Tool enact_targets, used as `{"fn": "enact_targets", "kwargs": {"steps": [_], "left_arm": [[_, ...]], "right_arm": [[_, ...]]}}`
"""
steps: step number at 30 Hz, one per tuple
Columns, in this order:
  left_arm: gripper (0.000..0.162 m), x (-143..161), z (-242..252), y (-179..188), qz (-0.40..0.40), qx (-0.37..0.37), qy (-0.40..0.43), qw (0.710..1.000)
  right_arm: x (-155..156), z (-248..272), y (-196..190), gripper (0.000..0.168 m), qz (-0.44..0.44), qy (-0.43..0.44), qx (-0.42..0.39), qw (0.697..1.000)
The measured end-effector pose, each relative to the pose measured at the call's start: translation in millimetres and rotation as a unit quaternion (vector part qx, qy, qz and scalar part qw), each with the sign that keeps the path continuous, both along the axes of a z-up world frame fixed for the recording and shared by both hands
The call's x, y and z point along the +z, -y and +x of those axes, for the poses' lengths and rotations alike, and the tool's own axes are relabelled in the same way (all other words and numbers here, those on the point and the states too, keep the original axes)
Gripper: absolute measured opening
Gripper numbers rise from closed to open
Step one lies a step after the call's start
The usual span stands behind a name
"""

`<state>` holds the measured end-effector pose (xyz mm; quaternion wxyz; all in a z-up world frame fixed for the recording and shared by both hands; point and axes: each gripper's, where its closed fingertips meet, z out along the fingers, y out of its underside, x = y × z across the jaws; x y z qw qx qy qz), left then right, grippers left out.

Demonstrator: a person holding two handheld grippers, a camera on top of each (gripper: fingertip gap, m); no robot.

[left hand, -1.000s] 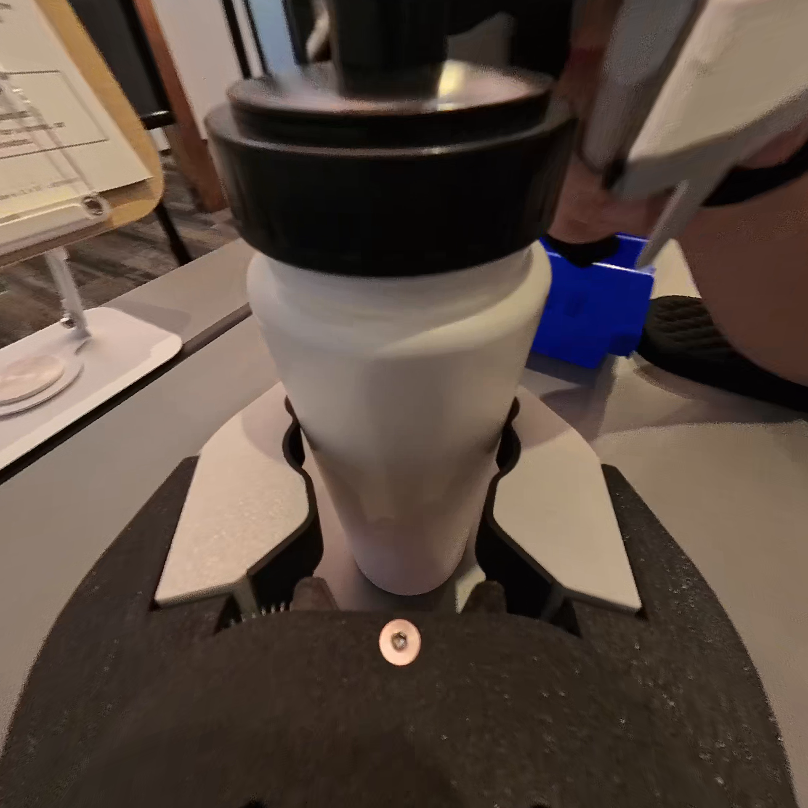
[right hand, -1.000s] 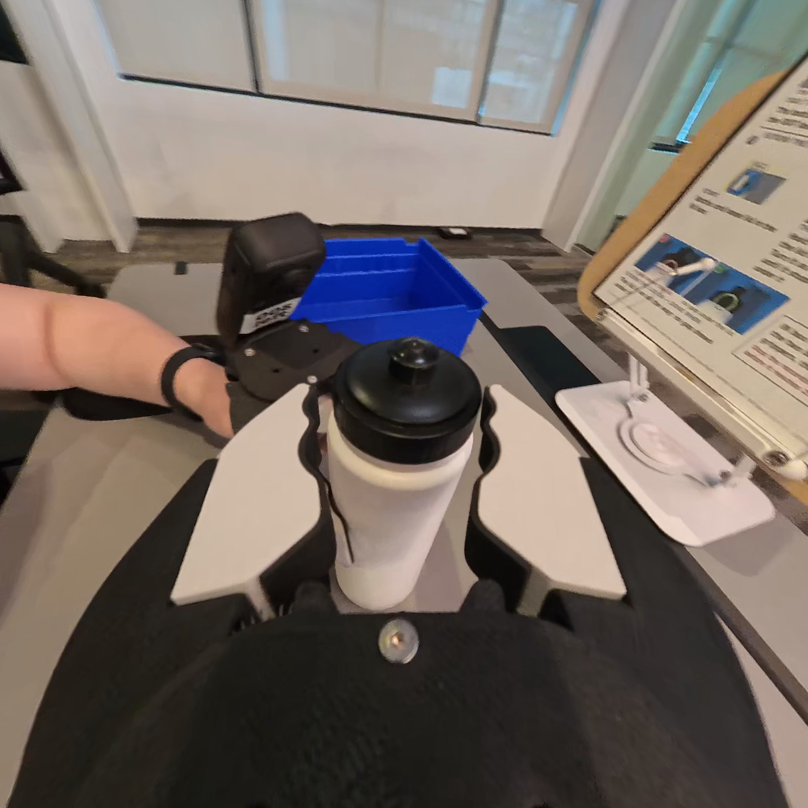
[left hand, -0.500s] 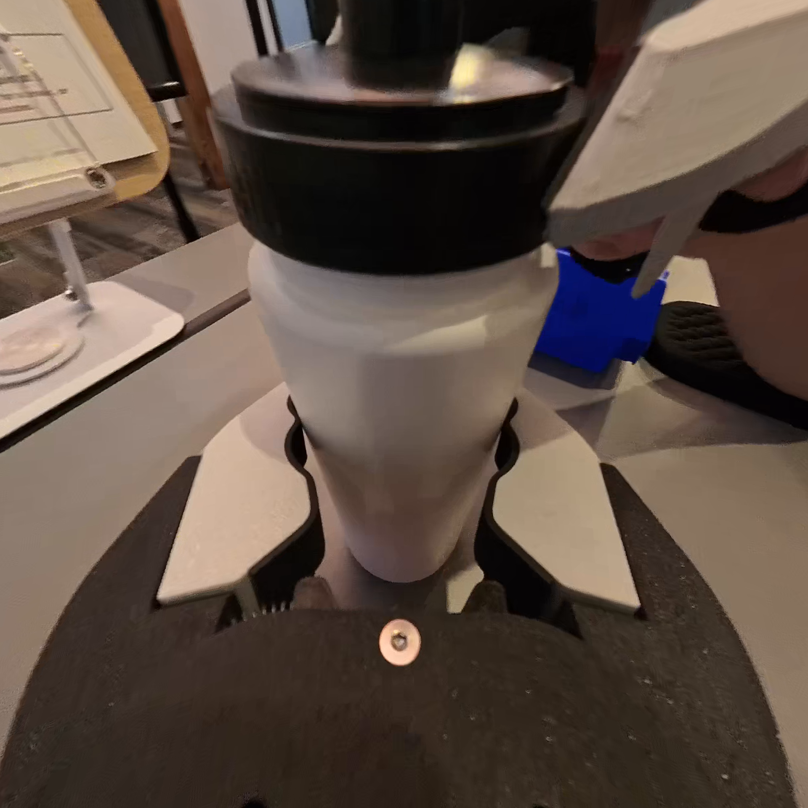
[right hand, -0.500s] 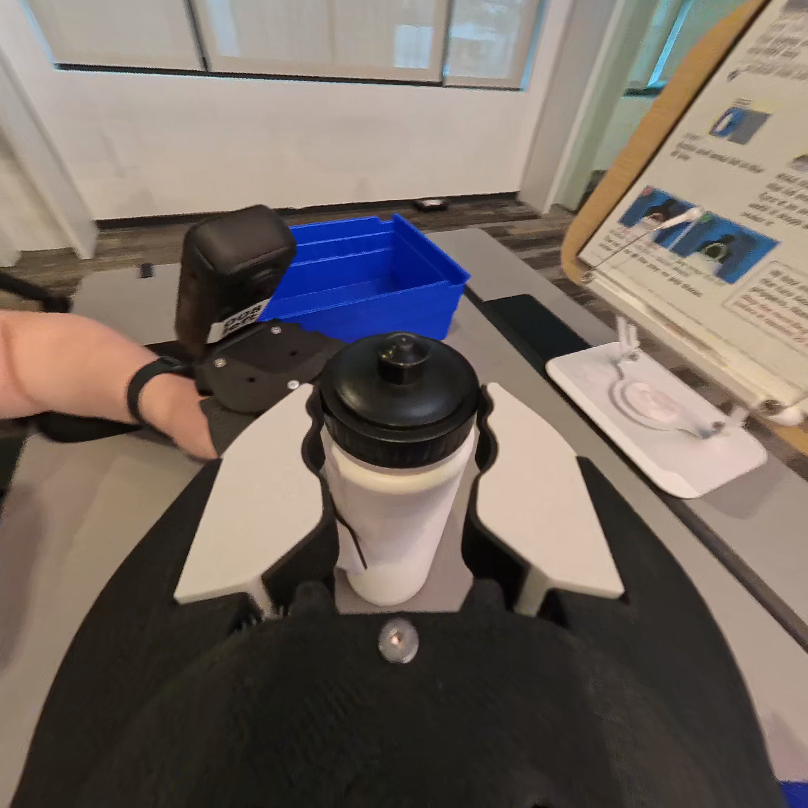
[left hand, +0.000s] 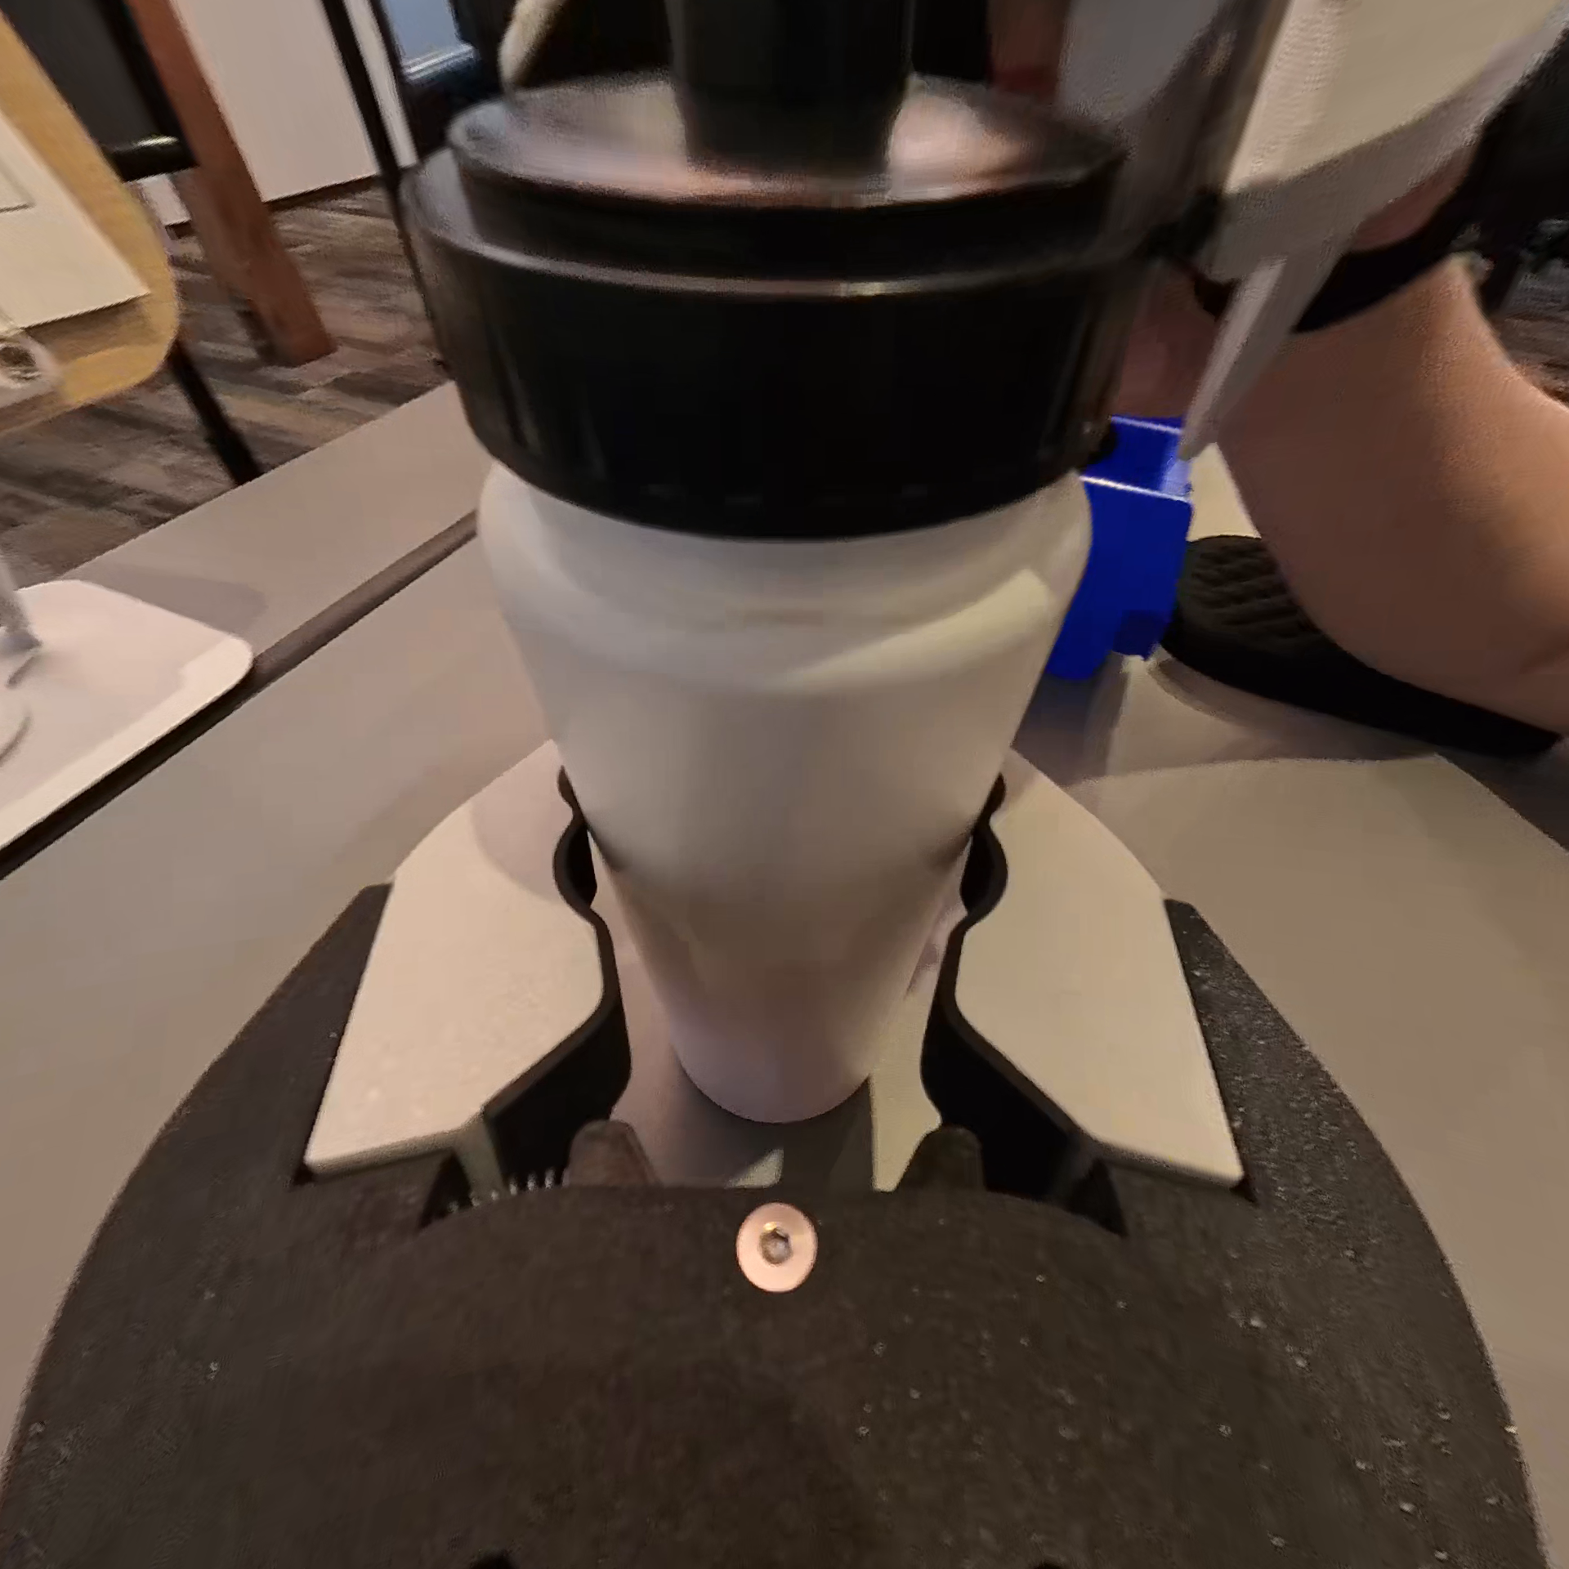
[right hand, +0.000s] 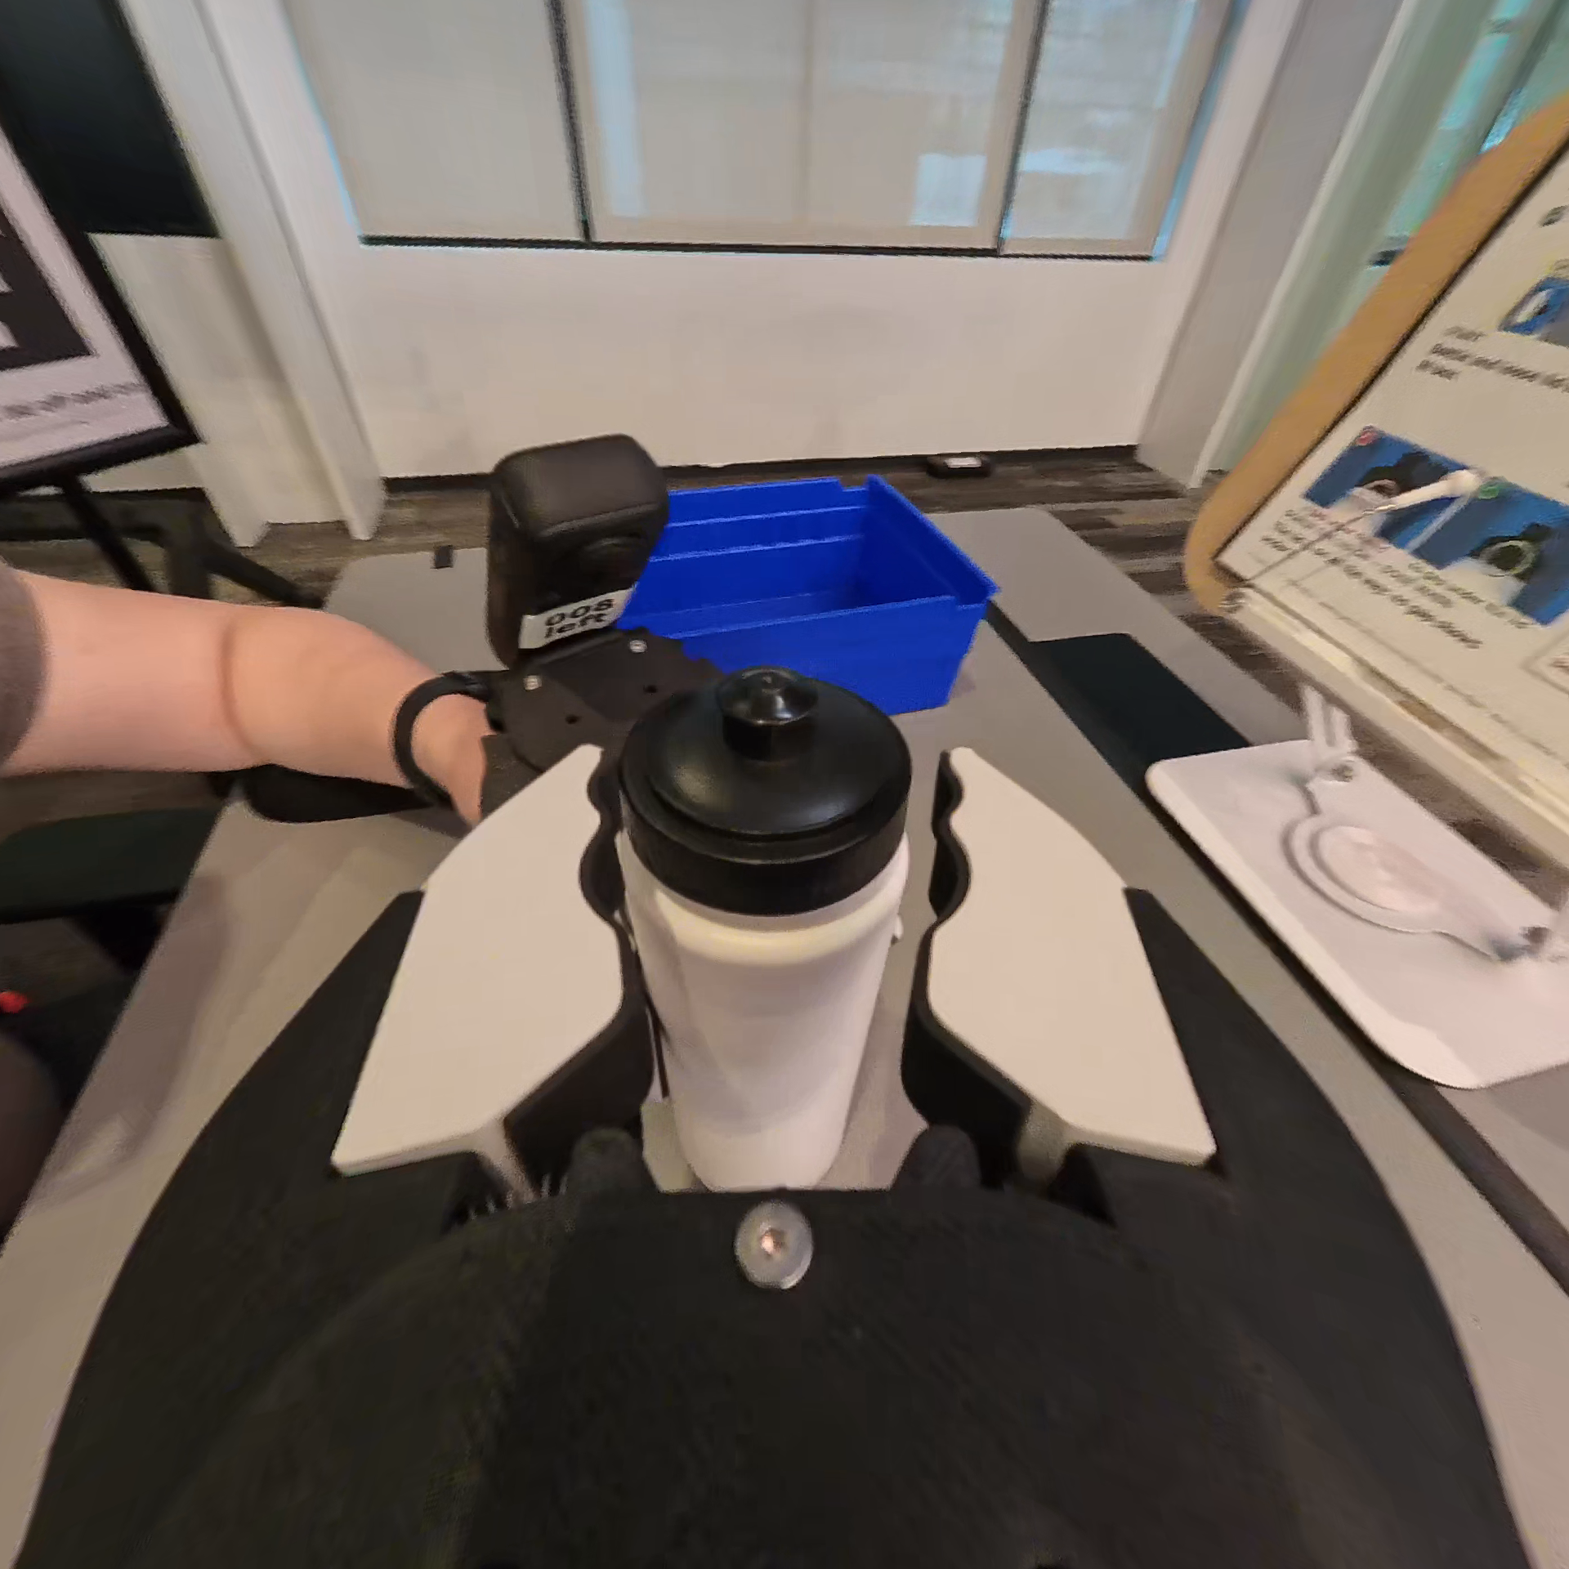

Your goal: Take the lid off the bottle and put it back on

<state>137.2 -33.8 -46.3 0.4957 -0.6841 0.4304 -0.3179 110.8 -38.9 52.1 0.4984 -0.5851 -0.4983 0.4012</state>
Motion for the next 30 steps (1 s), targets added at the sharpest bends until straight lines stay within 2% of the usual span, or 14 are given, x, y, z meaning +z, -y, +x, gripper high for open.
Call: {"fn": "enact_targets", "kwargs": {"steps": [2, 5, 8, 12, 14, 17, 20, 25, 28, 30], "left_arm": [[0.086, 0, 4, 5, 0.003, -0.017, -0.001, 1.0], [0.086, 0, 3, 4, -0.001, -0.01, -0.004, 1.0], [0.086, -1, -5, -7, -0.003, 0.042, -0.011, 0.999], [0.086, -1, -12, -15, -0.007, 0.105, -0.018, 0.994], [0.086, -1, -14, -16, -0.007, 0.123, -0.019, 0.992], [0.086, -2, -15, -16, -0.005, 0.117, -0.022, 0.993], [0.086, -2, -10, -12, -0.008, 0.067, -0.017, 0.998], [0.086, -1, 1, 2, 0.0, -0.009, -0.012, 1.0], [0.086, -1, 3, 4, -0.001, -0.014, -0.009, 1.0], [0.086, -1, 1, 2, -0.009, 0.001, -0.01, 1.0]], "right_arm": [[-5, -2, 5, 0.071, -0.006, 0.012, 0.02, 1.0], [-5, -5, 3, 0.07, 0.01, 0.016, 0.003, 1.0], [-6, -10, -8, 0.071, -0.011, 0.003, -0.066, 0.998], [-5, -14, -14, 0.071, 0.006, -0.011, -0.176, 0.984], [-5, -15, -15, 0.071, 0.013, -0.023, -0.201, 0.979], [-5, -15, -14, 0.071, 0.031, -0.005, -0.174, 0.984], [-4, -11, -7, 0.073, 0.047, 0.018, -0.085, 0.995], [-10, -3, 3, 0.072, 0.023, 0.032, 0.009, 0.999], [-11, -5, 4, 0.072, 0.03, 0.028, 0.016, 0.999], [-11, -8, 0, 0.072, 0.022, 0.025, -0.007, 0.999]]}}
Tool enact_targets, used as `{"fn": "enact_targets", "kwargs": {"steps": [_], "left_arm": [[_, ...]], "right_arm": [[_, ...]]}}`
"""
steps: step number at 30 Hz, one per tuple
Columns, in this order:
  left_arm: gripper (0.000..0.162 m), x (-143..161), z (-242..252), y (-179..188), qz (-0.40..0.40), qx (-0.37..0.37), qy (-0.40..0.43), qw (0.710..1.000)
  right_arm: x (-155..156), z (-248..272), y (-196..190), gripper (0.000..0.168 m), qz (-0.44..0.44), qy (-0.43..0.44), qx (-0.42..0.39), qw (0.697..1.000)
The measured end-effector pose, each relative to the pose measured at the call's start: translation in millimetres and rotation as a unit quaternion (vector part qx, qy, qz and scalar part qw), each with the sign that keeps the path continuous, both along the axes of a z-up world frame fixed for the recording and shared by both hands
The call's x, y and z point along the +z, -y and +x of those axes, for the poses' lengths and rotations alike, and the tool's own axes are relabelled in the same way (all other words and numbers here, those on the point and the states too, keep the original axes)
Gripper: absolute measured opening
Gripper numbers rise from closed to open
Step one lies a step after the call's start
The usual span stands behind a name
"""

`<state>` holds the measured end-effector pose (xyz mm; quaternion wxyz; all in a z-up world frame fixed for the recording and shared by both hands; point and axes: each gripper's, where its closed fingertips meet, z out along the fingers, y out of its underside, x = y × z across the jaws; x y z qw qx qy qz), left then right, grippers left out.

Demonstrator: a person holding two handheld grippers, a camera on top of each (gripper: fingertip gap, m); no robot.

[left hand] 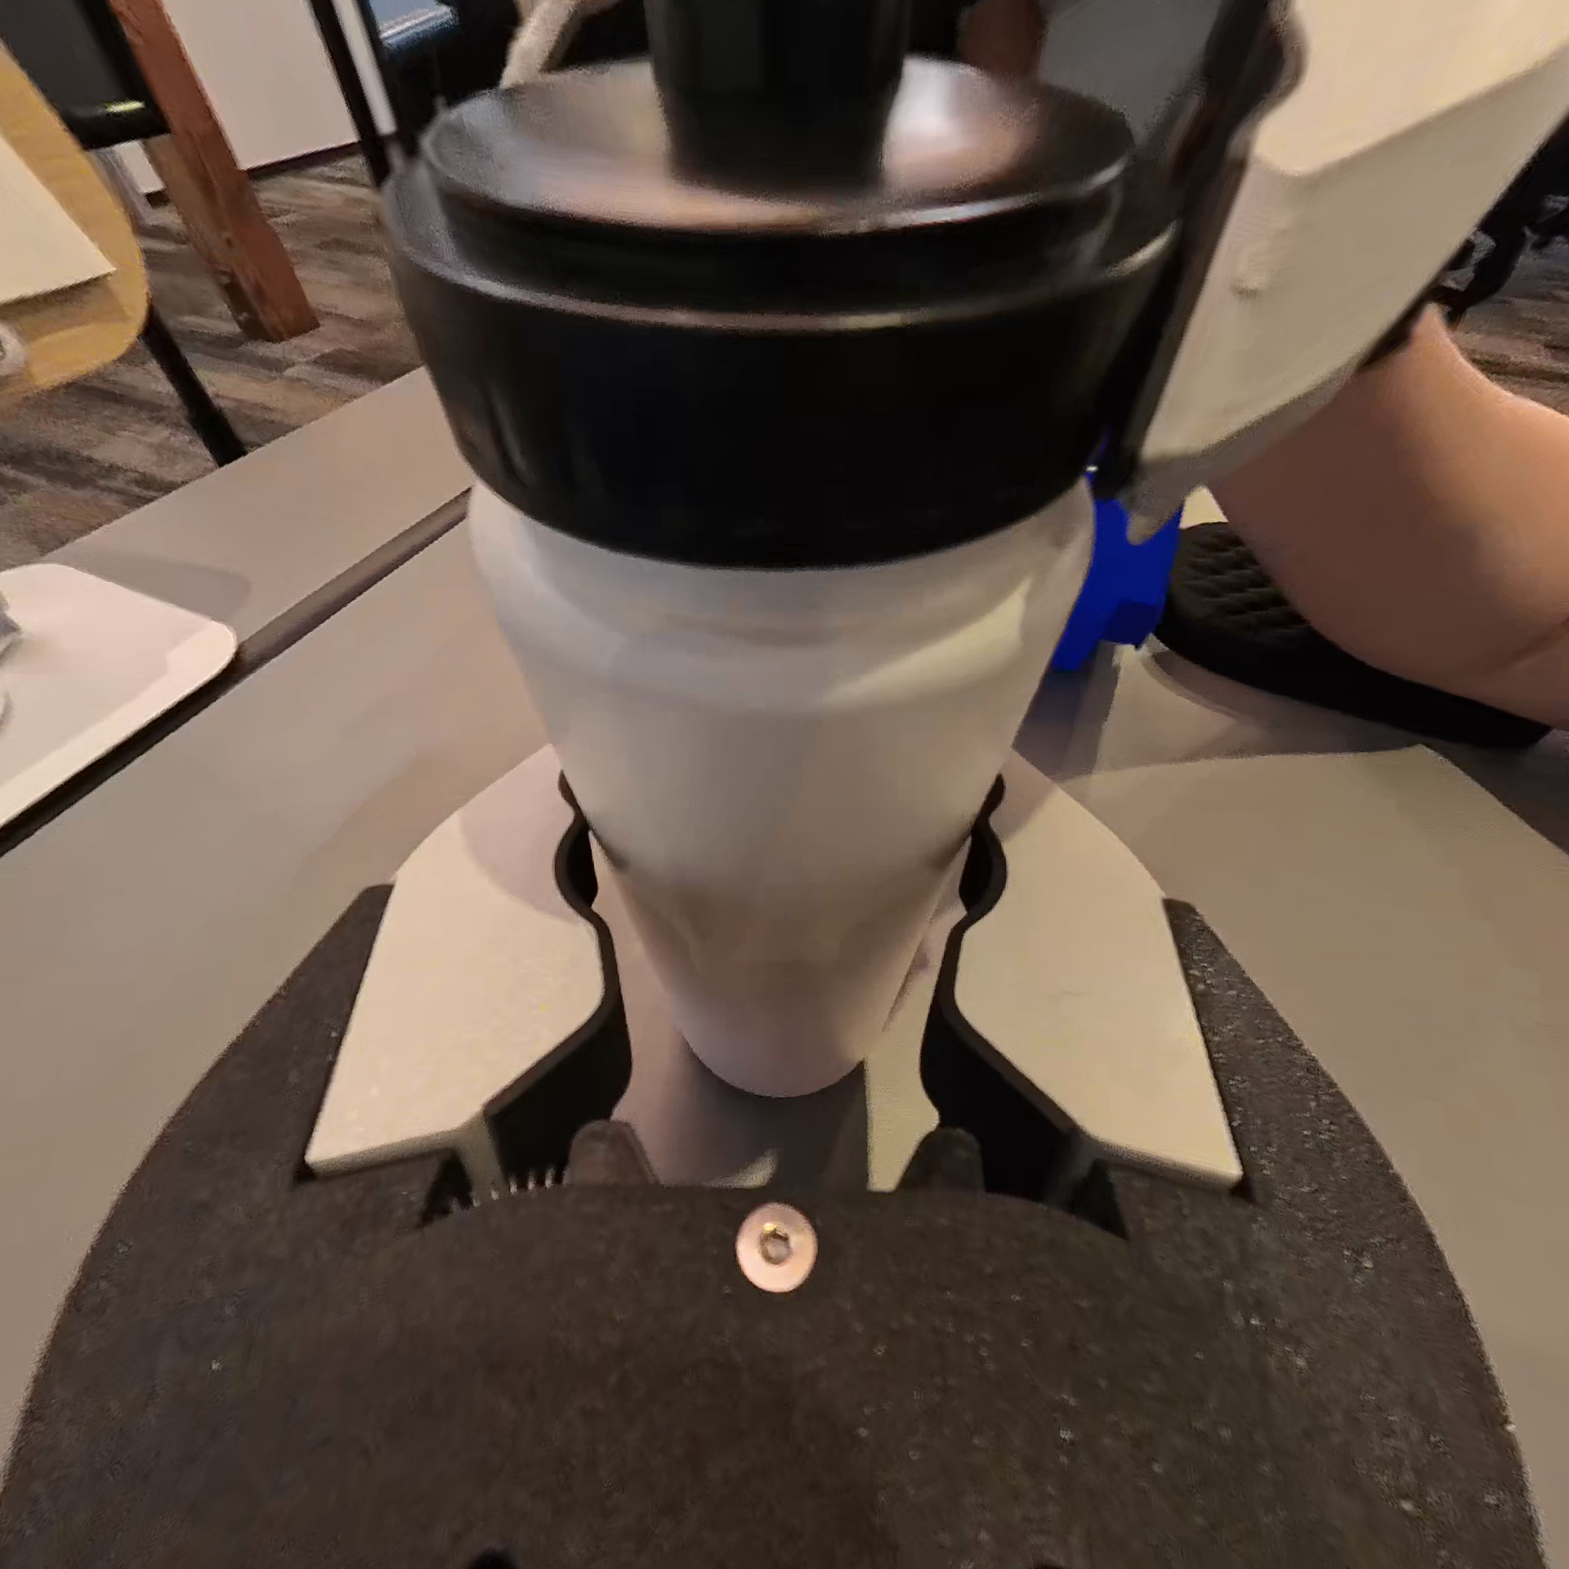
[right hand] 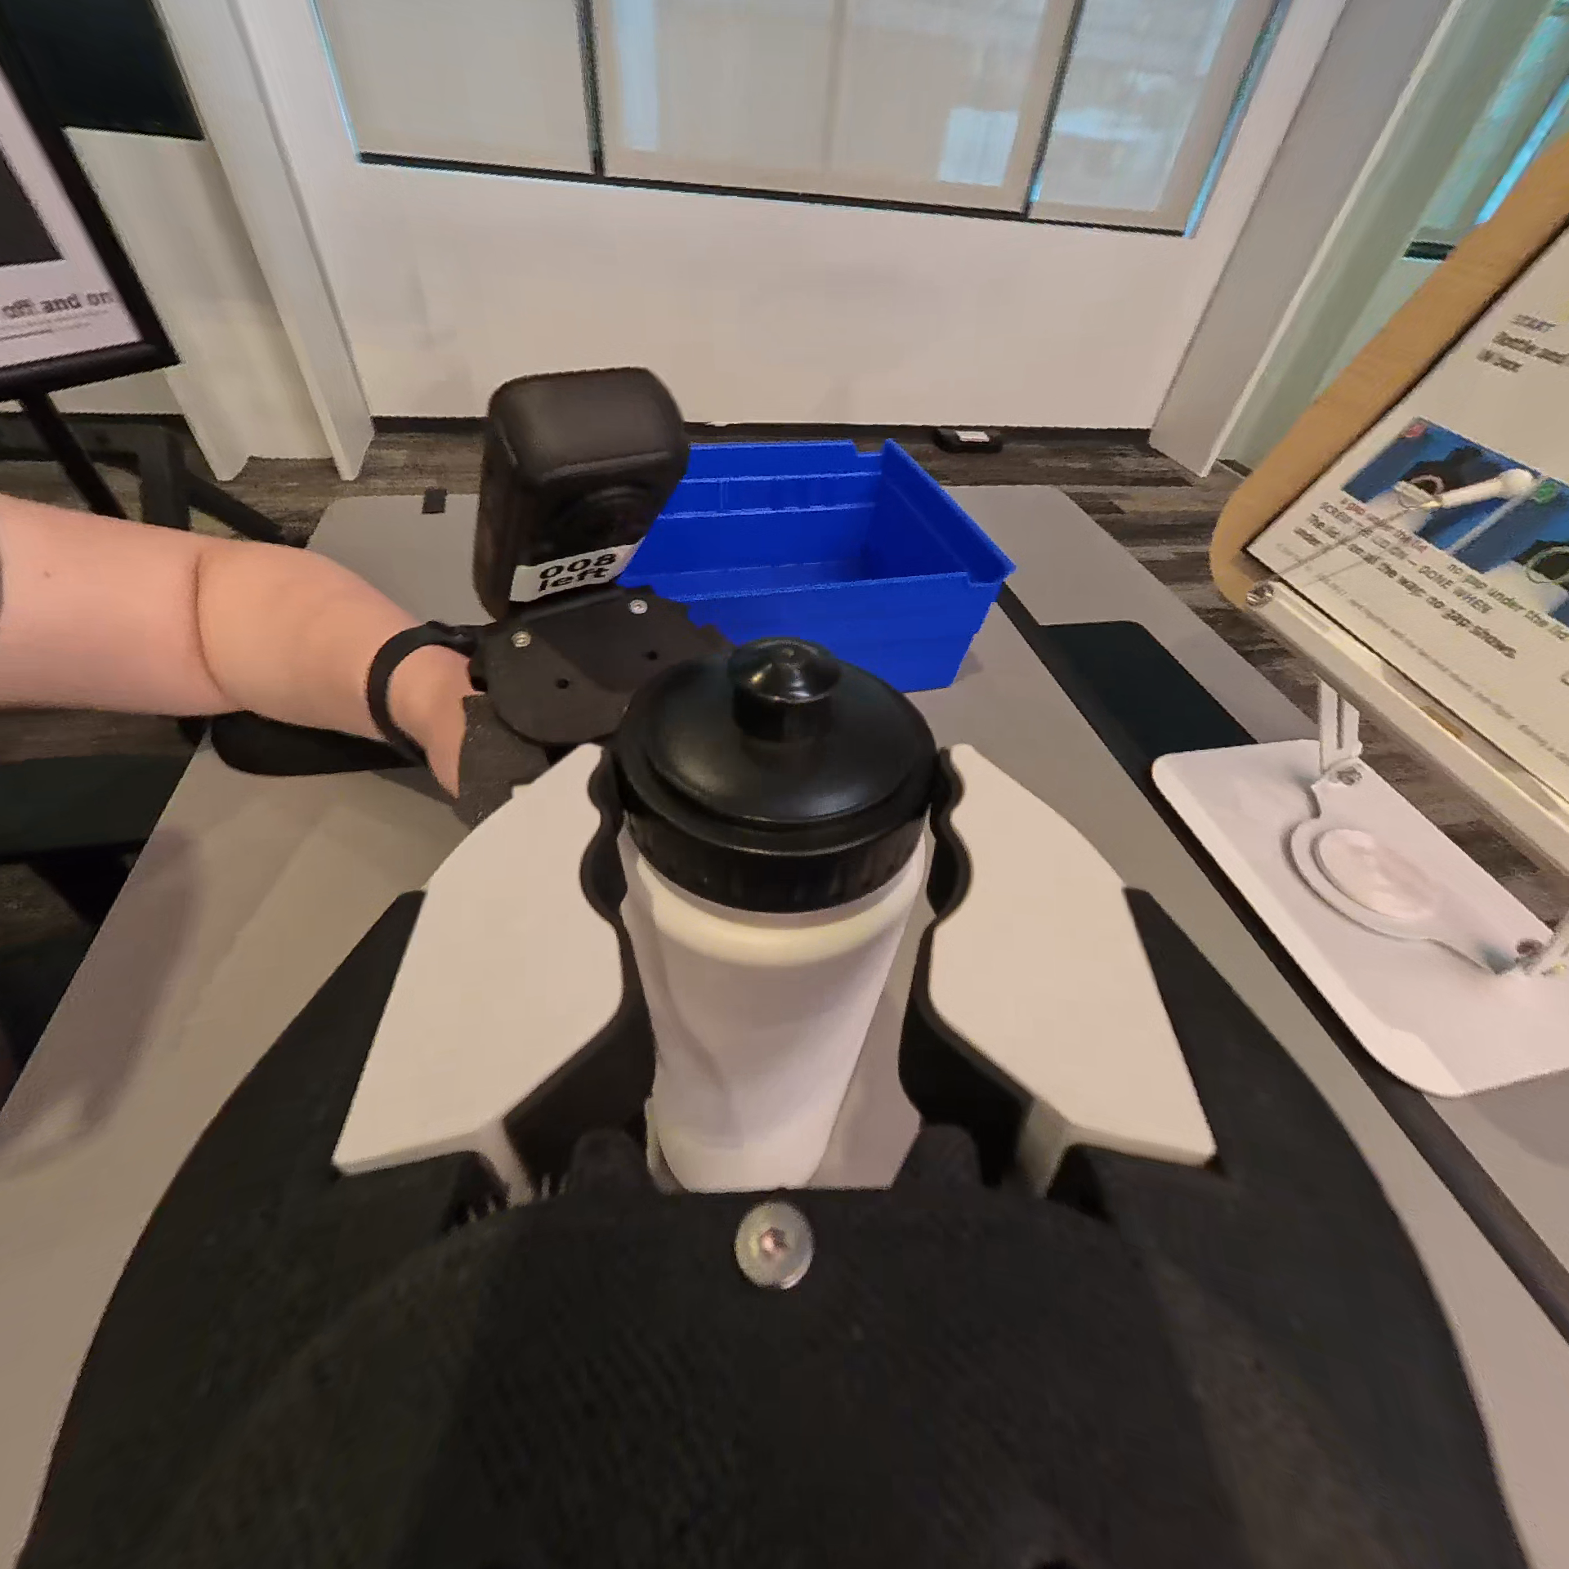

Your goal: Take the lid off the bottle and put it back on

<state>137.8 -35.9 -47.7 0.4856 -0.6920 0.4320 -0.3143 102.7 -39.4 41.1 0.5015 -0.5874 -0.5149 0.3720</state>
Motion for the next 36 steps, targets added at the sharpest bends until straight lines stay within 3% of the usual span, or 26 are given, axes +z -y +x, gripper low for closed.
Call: {"fn": "enact_targets", "kwargs": {"steps": [7, 10, 12, 16, 21, 24, 28, 31, 34, 36], "left_arm": [[0.086, 0, -9, -12, -0.023, 0.084, 0.004, 0.996], [0.086, 0, -11, -13, -0.023, 0.108, -0.002, 0.994], [0.085, -1, -12, -13, -0.02, 0.109, -0.007, 0.994], [0.086, -1, -9, -11, -0.012, 0.069, -0.011, 0.997], [0.086, -1, 0, -1, 0.018, 0.008, -0.031, 0.999], [0.086, -2, -2, -1, 0.012, 0.009, -0.032, 0.999], [0.085, -3, -8, -8, -0.026, 0.035, -0.027, 0.999], [0.085, -3, -13, -14, -0.018, 0.074, -0.037, 0.996], [0.086, -2, -16, -17, 0.013, 0.1, -0.049, 0.994], [0.087, 1, -10, -14, 0.041, 0.062, -0.03, 0.997]], "right_arm": [[1, -8, -13, 0.072, 0.018, -0.016, -0.173, 0.985], [2, -10, -13, 0.072, 0.036, -0.026, -0.203, 0.978], [2, -10, -11, 0.072, 0.044, -0.01, -0.187, 0.981], [1, -6, -3, 0.076, 0.042, 0.024, -0.078, 0.996], [3, 1, 7, 0.072, 0.017, 0.01, 0.013, 1.0], [2, -2, 2, 0.072, 0.012, 0.008, -0.008, 1.0], [2, -7, -11, 0.072, -0.013, -0.023, -0.105, 0.994], [2, -9, -14, 0.072, 0.02, -0.021, -0.168, 0.985], [3, -10, -11, 0.072, 0.024, -0.012, -0.139, 0.99], [4, -7, -10, 0.072, -0.029, -0.03, -0.093, 0.995]]}}
